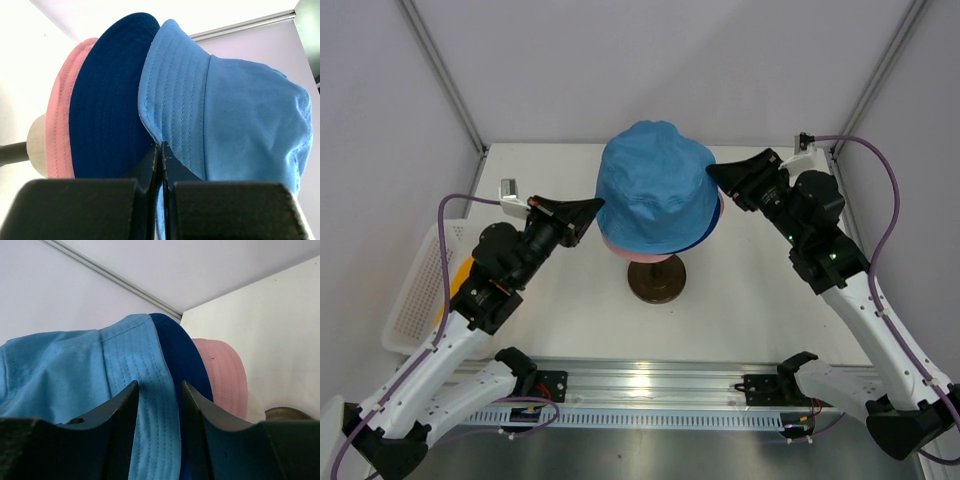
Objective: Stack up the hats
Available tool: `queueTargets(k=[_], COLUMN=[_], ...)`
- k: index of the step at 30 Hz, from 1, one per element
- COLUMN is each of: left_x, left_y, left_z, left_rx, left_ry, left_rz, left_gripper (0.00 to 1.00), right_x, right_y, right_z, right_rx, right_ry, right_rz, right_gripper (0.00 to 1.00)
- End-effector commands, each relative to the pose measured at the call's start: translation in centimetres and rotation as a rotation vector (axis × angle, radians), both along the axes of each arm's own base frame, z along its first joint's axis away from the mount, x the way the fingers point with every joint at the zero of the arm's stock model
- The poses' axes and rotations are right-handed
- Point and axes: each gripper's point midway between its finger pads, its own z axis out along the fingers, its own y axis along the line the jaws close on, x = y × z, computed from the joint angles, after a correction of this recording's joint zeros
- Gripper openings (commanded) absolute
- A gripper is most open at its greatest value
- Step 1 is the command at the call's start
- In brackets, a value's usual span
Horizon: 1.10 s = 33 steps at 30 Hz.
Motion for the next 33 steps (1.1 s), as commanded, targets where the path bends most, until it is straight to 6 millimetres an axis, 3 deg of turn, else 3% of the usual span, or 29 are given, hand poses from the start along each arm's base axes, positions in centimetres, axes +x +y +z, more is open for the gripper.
queueTargets(k=[1, 3, 6, 7, 10, 16, 17, 20, 21, 24, 25, 28, 33], left_x=[0.6, 1.0, 1.5, 1.7, 2.1, 2.3, 2.2, 1.9, 1.9, 2.0, 1.9, 2.4, 3.2], left_y=[-0.2, -0.1, 0.2, 0.2, 0.6, 1.0, 1.1, 1.4, 1.4, 2.0, 2.2, 2.4, 2.2], left_z=[-0.3, -0.9, -1.4, -1.5, -2.0, -4.0, -4.1, -4.1, -3.9, -3.1, -2.0, -0.7, 1.1], left_rx=[-0.001, 0.010, 0.018, 0.023, 0.046, 0.119, 0.128, 0.147, 0.152, 0.186, 0.200, 0.232, 0.259], left_ry=[0.009, 0.024, 0.034, 0.038, 0.050, 0.106, 0.103, 0.091, 0.084, 0.051, 0.026, -0.005, -0.041], left_rz=[-0.009, -0.001, 0.016, 0.021, 0.046, 0.066, 0.066, 0.068, 0.071, 0.086, 0.091, 0.089, 0.074], left_gripper=[0.01, 0.01, 0.01, 0.01, 0.01, 0.01, 0.01, 0.01, 0.01, 0.01, 0.01, 0.01, 0.01], right_x=[0.3, 0.6, 0.8, 0.8, 0.9, 1.3, 1.3, 1.1, 0.8, 0.4, 0.2, -0.3, -0.3], right_y=[0.0, -0.2, -0.5, -0.5, -0.8, -0.9, -0.8, -1.3, -1.6, -3.0, -3.5, -4.3, -5.0], right_z=[2.6, 2.7, 2.9, 2.9, 2.9, 0.5, -0.7, -1.5, -1.0, 0.8, 1.5, 3.8, 5.7], right_rx=[0.042, 0.046, 0.056, 0.057, 0.063, 0.049, 0.043, 0.048, 0.054, 0.055, 0.051, 0.014, 0.019], right_ry=[-0.068, -0.079, -0.090, -0.093, -0.094, -0.044, -0.021, -0.024, -0.044, -0.082, -0.094, -0.132, -0.177], right_rz=[-0.001, -0.013, -0.024, -0.024, -0.032, -0.037, -0.030, -0.019, -0.020, -0.004, 0.012, 0.010, -0.004], right_gripper=[0.43, 0.42, 0.24, 0.12, 0.00, 0.00, 0.00, 0.00, 0.03, 0.29, 0.43, 0.56, 0.62])
